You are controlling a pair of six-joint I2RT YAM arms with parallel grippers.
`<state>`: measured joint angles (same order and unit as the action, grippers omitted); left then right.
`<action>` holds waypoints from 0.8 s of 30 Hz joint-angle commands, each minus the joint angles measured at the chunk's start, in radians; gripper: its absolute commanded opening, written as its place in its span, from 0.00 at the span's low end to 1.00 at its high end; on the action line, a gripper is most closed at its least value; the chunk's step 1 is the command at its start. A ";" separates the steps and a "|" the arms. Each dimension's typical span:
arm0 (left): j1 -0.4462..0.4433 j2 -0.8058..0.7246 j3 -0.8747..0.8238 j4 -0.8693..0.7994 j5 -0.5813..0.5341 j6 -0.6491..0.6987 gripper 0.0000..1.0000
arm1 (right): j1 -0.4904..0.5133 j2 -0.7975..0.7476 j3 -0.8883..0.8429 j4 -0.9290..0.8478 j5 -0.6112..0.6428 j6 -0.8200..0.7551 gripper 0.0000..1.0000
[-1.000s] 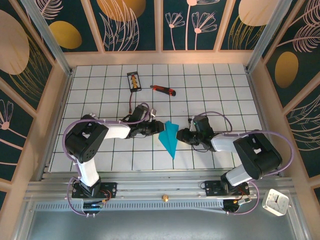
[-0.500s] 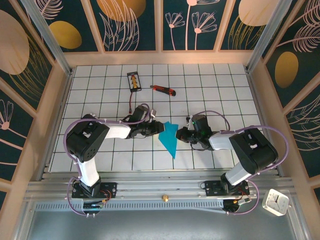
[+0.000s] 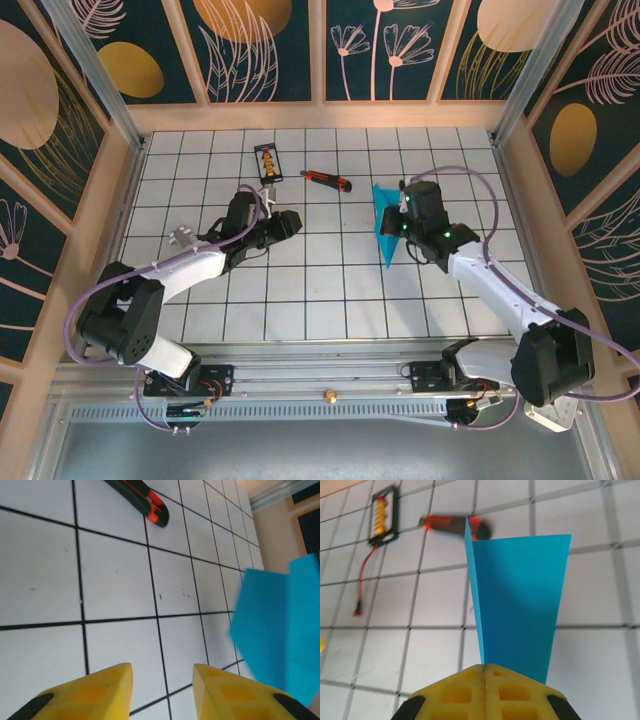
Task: Fold a paper plane with a square sheet of paper (pick it up from the middle)
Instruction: Turn over the paper at the center of the table.
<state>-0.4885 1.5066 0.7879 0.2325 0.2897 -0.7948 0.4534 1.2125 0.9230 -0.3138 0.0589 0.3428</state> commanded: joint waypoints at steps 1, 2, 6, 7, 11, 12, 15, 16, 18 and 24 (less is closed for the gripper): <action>0.015 -0.021 0.001 -0.077 -0.067 0.049 0.38 | 0.046 0.005 0.108 -0.304 0.328 -0.114 0.00; 0.022 -0.026 -0.002 -0.078 -0.073 0.048 0.38 | 0.072 0.027 0.135 -0.340 0.387 -0.113 0.00; 0.051 -0.028 -0.020 -0.078 -0.089 0.041 0.39 | 0.229 0.146 0.170 -0.415 0.550 -0.020 0.00; 0.056 -0.027 -0.023 -0.078 -0.091 0.041 0.39 | 0.254 0.177 0.172 -0.424 0.563 0.009 0.00; 0.076 -0.038 -0.042 -0.075 -0.109 0.046 0.39 | 0.365 0.332 0.185 -0.457 0.614 0.158 0.00; 0.080 -0.043 -0.049 -0.071 -0.115 0.048 0.39 | 0.391 0.373 0.194 -0.458 0.611 0.198 0.00; 0.094 -0.049 -0.067 -0.060 -0.127 0.047 0.40 | 0.467 0.501 0.244 -0.446 0.574 0.291 0.00; 0.098 -0.051 -0.074 -0.054 -0.128 0.045 0.41 | 0.490 0.540 0.264 -0.439 0.560 0.308 0.00; 0.110 -0.057 -0.087 -0.042 -0.132 0.036 0.42 | 0.526 0.621 0.321 -0.404 0.509 0.332 0.03; 0.129 -0.110 -0.115 -0.044 -0.135 0.025 0.48 | 0.562 0.779 0.471 -0.259 0.335 0.333 0.24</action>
<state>-0.3660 1.4452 0.6945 0.1749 0.1696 -0.7635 1.0157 1.9694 1.3354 -0.6487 0.4747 0.6327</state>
